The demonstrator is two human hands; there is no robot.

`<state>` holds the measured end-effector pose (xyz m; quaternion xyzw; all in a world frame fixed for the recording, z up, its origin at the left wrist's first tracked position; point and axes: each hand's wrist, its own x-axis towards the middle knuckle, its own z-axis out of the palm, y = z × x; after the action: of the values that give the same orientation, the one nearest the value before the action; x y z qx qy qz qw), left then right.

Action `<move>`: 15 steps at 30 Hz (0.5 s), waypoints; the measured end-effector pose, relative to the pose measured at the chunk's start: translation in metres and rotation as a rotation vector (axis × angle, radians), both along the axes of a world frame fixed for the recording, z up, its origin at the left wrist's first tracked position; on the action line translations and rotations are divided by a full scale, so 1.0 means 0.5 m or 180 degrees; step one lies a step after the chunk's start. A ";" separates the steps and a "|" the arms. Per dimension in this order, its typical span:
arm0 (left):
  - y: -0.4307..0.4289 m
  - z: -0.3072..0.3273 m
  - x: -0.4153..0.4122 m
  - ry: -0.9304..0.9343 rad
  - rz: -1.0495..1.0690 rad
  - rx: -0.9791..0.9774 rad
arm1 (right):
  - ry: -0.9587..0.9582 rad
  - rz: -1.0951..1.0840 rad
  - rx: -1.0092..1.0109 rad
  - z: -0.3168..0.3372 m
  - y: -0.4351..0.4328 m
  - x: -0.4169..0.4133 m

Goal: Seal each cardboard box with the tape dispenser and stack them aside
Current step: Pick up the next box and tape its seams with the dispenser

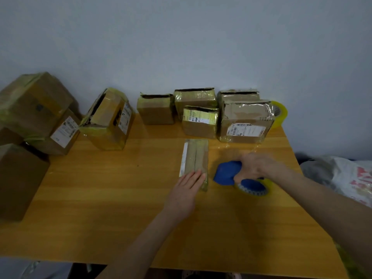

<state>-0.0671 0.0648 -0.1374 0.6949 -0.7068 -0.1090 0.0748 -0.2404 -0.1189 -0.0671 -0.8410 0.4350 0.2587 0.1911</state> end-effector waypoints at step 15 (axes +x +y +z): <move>0.003 0.024 0.000 0.0586 0.0084 -0.0178 | -0.2684 -0.4207 0.1872 -0.121 0.023 -0.075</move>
<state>-0.0669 0.0664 -0.1255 0.6889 -0.6905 -0.1516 0.1603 -0.2780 -0.1076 -0.1276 -0.3550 0.6454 -0.1398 0.6617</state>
